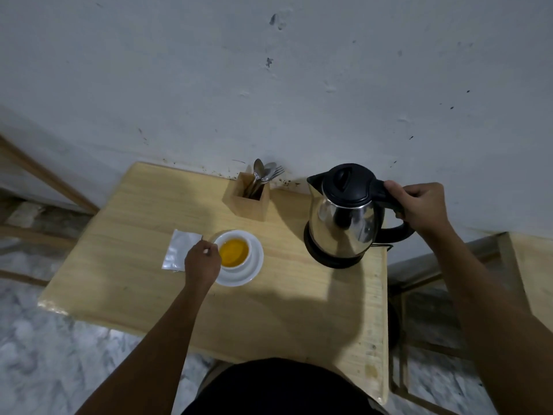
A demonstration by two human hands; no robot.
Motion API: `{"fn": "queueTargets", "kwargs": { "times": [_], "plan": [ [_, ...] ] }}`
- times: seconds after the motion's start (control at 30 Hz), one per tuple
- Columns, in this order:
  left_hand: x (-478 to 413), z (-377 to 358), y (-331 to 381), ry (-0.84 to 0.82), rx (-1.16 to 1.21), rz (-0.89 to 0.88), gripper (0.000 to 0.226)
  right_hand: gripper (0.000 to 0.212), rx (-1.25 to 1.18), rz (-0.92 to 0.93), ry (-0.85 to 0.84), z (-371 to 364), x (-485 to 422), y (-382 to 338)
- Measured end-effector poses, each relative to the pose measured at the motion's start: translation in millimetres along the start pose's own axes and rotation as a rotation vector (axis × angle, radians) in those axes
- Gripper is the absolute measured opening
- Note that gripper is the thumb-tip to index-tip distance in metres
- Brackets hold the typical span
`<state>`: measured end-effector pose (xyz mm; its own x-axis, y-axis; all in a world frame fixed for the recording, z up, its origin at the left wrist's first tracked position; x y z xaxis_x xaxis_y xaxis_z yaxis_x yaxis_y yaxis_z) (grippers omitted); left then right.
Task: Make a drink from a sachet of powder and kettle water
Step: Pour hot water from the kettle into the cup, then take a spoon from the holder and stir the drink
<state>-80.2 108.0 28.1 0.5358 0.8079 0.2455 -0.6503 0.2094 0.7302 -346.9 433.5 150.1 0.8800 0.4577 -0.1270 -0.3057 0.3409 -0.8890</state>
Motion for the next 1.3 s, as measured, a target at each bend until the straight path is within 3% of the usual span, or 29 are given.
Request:
{"fn": "queueTargets", "kwargs": {
  "times": [0.23, 0.33, 0.43, 0.6, 0.73, 0.87, 1.07, 1.2, 1.3],
  "plan": [
    [0.3, -0.8, -1.8, -0.019, 0.03, 0.039, 0.028, 0.071, -0.033, -0.018, -0.097, 0.9, -5.3, 16.3],
    [-0.5, -0.2, -1.2, -0.021, 0.018, 0.024, 0.025, 0.081, -0.092, -0.054, -0.077, 3.3, -1.3, 27.2],
    [-0.1, -0.9, -1.6, -0.035, 0.009, 0.023, 0.024, 0.07, -0.132, -0.099, -0.042, 5.6, 4.8, 33.7],
    [-1.0, -1.0, -4.7, -0.029, 0.013, 0.016, 0.024, 0.078, -0.123, -0.081, -0.016, 1.1, 4.9, 29.8],
    [-0.6, -2.1, -4.0, -0.046, 0.022, 0.026, 0.025, 0.079, -0.037, -0.066, 0.063, -1.4, 10.1, 28.8],
    [-0.9, -0.7, -3.0, -0.071, 0.015, 0.033, 0.027, 0.043, 0.103, -0.096, 0.246, -8.5, 25.6, 22.8],
    [-2.9, 3.6, -2.9, -0.126, -0.007, 0.034, 0.031, 0.043, 0.195, -0.24, 0.391, -29.2, 38.3, 2.5],
    [-5.6, 8.4, -1.9, -0.185, -0.038, 0.049, 0.031, 0.037, 0.391, -0.136, 0.412, -54.2, 46.4, -35.5],
    [-13.9, 11.4, -5.1, -0.266, -0.066, 0.054, 0.033, 0.027, 0.507, 0.108, 0.405, -84.2, 48.7, -72.0]
  ]
}}
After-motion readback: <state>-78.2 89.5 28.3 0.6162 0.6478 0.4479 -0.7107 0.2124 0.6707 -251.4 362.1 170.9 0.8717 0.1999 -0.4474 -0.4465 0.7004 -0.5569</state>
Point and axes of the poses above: each hand's wrist, its own x-axis away from the middle knuckle, its own z-axis out of the back of the hand, y = z × x, the point moved 3 cm from there along -x, towards the middle knuckle, and after that the axes turned 6 degrees about -y, right-handed, at the moved point
